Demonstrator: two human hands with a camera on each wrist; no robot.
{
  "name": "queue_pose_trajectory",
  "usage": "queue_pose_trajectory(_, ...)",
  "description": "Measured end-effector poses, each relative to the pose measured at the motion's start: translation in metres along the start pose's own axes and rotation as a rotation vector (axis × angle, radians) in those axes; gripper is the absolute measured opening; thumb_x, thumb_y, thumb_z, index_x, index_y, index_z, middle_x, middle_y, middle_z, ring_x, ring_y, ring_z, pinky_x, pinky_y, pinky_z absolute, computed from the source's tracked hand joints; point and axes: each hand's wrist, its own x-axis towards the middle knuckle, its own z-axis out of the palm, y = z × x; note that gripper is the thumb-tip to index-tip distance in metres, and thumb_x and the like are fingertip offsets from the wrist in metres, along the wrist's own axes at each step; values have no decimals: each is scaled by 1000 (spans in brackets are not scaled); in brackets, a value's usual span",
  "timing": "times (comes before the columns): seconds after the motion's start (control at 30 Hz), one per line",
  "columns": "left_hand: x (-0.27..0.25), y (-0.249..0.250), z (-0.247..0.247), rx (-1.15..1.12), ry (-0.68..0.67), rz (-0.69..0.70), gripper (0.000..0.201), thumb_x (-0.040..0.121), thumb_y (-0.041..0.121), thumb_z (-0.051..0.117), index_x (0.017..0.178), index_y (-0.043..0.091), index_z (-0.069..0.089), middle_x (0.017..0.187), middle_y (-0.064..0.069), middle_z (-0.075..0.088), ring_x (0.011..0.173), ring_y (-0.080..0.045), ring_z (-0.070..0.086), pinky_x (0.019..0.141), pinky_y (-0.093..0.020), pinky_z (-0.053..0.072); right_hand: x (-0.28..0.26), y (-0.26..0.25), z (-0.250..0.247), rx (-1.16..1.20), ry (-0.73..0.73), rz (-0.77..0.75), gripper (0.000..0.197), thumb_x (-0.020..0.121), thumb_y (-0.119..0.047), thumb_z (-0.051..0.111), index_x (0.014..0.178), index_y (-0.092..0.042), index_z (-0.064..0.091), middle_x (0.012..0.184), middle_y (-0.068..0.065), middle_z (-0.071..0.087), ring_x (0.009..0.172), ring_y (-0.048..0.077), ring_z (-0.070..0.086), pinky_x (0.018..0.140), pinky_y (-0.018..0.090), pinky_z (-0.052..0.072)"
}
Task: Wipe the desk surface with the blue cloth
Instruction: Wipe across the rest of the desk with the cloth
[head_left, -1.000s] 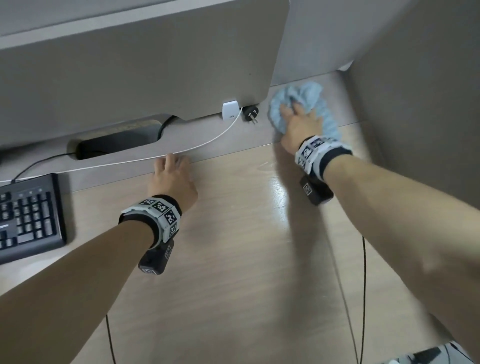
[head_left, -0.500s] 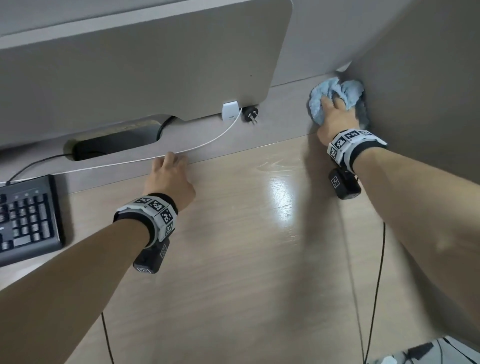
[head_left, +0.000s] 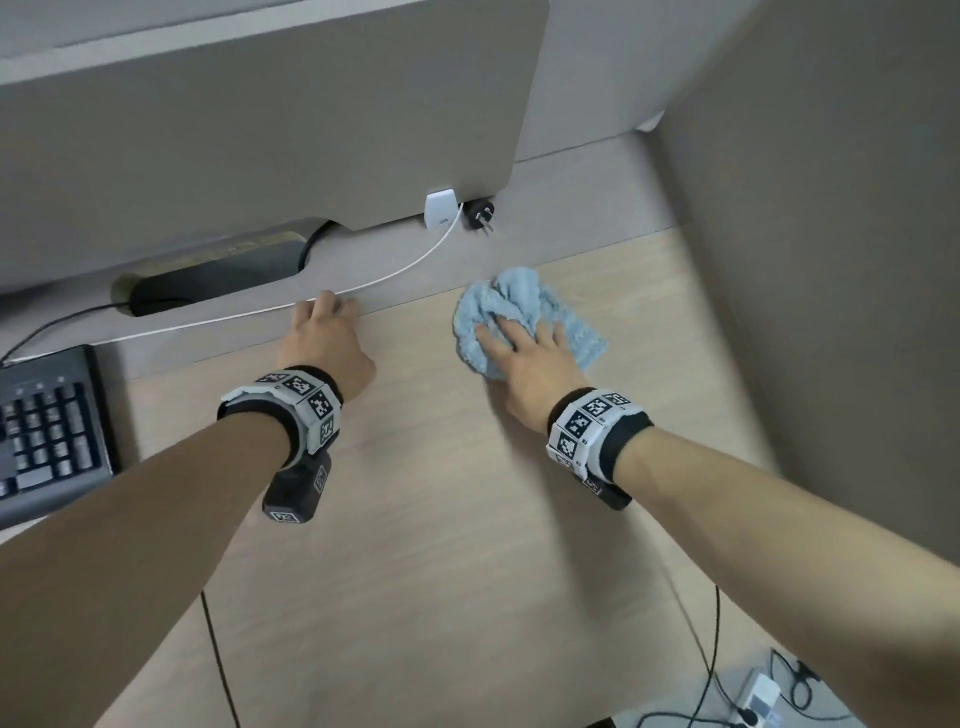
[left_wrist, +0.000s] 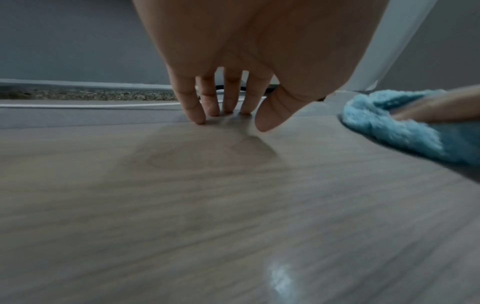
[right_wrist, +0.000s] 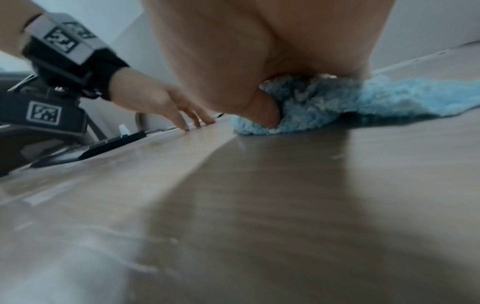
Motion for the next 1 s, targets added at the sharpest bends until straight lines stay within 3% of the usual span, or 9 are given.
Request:
queue_pose_trajectory(0.07,-2,-4,-1,-13,-34,10,59,75,9,49,133,14,43,141,-6,37,130,-32,30,104,-42,39,-5,16,-1,2,21,5,89,79,-8,54,156,-29,14,162,0,17,143,43,21,118,58,12)
queue_pose_trajectory(0.17,-11,-13,3,-60,-49,55,67,81,7,49,145,13,34,155,-3,29,141,-28,24,113,-44,31,-13,40,-1,57,57,163,90,77,-5,56,155,-31,18,162,-1,19,143,43,23,117,58,18)
queue_pose_trajectory(0.3,-31,-31,17,-219,52,43,59,83,5,48,142,9,40,154,-10,33,141,-31,28,116,-41,27,-18,10,-4,106,-4,303,88,80,-5,55,156,-25,14,165,1,5,144,47,17,115,59,22)
queue_pose_trajectory(0.4,-48,-44,19,-293,88,-21,47,85,5,48,132,7,50,142,-17,45,130,-36,41,110,-39,34,-23,-43,4,62,-51,128,90,80,-9,57,156,-25,11,164,2,6,144,48,14,116,60,18)
queue_pose_trajectory(0.47,-62,-58,16,-308,124,-84,32,86,6,48,117,7,57,126,-19,52,115,-39,51,97,-40,41,-29,-77,15,11,-73,-29,92,80,-10,57,157,-26,9,163,3,11,145,48,12,117,61,12)
queue_pose_trajectory(0.57,-84,-80,7,-318,172,-152,14,89,11,47,94,7,58,106,-17,58,95,-38,57,82,-42,49,-33,-97,24,-55,-69,-131,93,81,-9,56,157,-27,7,164,3,12,146,45,12,119,60,8)
queue_pose_trajectory(0.7,-126,-114,0,-292,117,-281,15,89,15,47,86,11,61,90,-12,67,82,-32,61,74,-39,54,-32,-96,19,-28,-106,-125,92,80,-3,53,157,-29,9,164,1,10,147,43,12,120,57,10)
queue_pose_trajectory(0.87,-151,-159,0,-347,135,-372,18,88,33,58,80,17,54,87,-10,65,84,-32,61,77,-41,54,-16,-105,8,-17,-91,-54,88,84,-8,56,157,-30,12,165,0,9,147,44,12,118,58,17)
queue_pose_trajectory(1.0,-155,-192,-3,-424,155,-409,26,88,43,54,74,22,47,87,-11,63,85,-33,57,78,-41,51,9,-127,-4,29,-73,49,86,84,-6,55,156,-30,14,165,-2,5,146,45,10,116,60,21)
